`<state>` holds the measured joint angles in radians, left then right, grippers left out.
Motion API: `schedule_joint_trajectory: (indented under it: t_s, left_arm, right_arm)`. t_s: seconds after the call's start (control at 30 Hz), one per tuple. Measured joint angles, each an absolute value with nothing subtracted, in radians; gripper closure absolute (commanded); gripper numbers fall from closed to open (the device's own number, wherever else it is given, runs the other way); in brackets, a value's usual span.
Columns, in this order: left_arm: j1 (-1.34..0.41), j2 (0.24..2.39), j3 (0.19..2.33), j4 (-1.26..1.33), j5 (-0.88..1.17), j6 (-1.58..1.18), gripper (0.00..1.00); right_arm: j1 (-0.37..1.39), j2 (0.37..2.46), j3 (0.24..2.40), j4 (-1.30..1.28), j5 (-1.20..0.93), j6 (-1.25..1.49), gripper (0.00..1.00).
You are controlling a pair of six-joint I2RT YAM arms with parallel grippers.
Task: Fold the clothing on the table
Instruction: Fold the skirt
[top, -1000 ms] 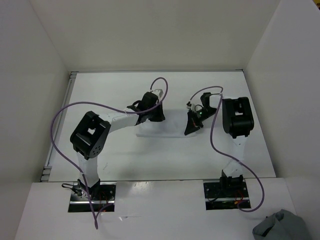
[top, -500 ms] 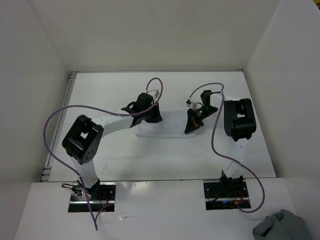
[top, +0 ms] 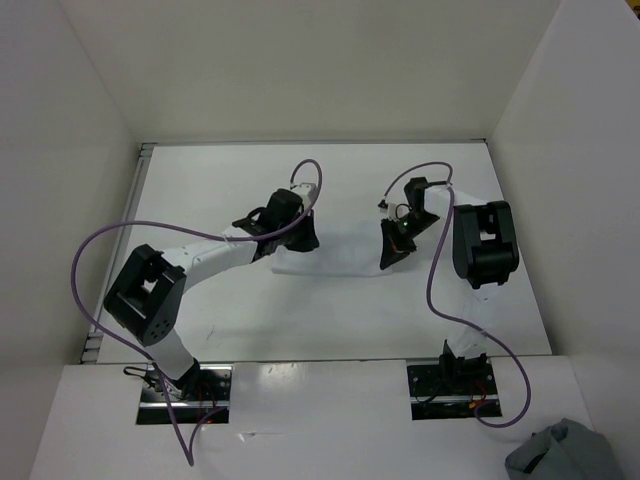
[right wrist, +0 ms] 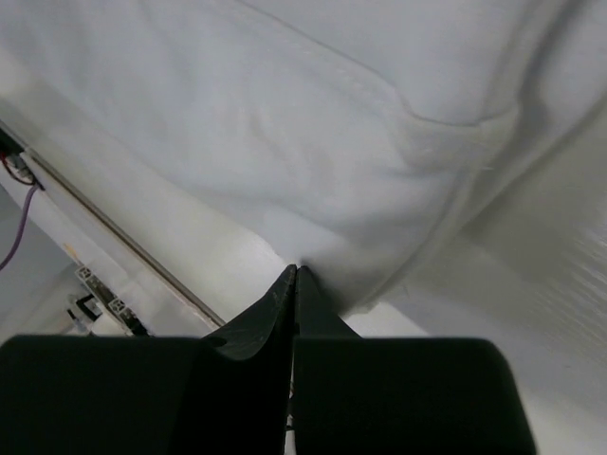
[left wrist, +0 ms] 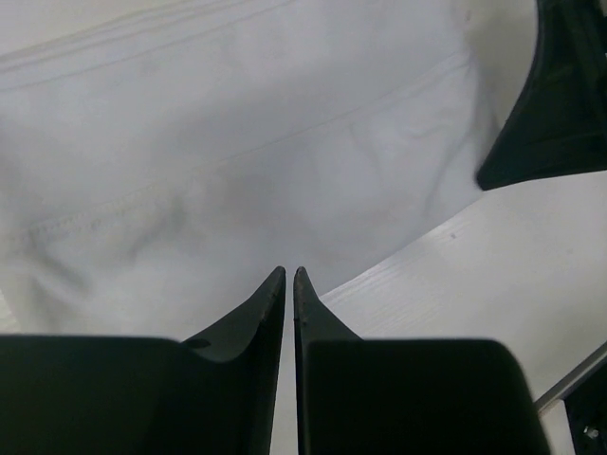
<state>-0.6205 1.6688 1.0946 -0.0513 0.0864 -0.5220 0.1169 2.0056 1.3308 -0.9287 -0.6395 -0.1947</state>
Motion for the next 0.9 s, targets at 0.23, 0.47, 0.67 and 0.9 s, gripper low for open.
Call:
schedule_joint_trajectory:
  t_s: [0.23, 0.47, 0.67, 0.9]
  left_arm:
    - [-0.598, 1.665, 1.062, -0.111, 0.020, -0.527, 0.88]
    - [-0.573, 1.712, 1.030, -0.159, -0.054, -0.532, 0.88]
    - [-0.558, 1.785, 1.040, -0.179, -0.083, -0.569, 0.88]
    - [-0.545, 1.797, 1.054, -0.192, -0.127, -0.633, 0.88]
  right_arm:
    - [0.107, 2.053, 1.328, -0.925, -0.572, -0.144, 1.00]
    - [0.104, 2.053, 1.327, -0.922, -0.563, -0.113, 1.00]
    - [0.104, 2.052, 1.327, -0.920, -0.561, -0.102, 1.00]
    - [0.102, 2.052, 1.320, -0.913, -0.562, -0.090, 1.00]
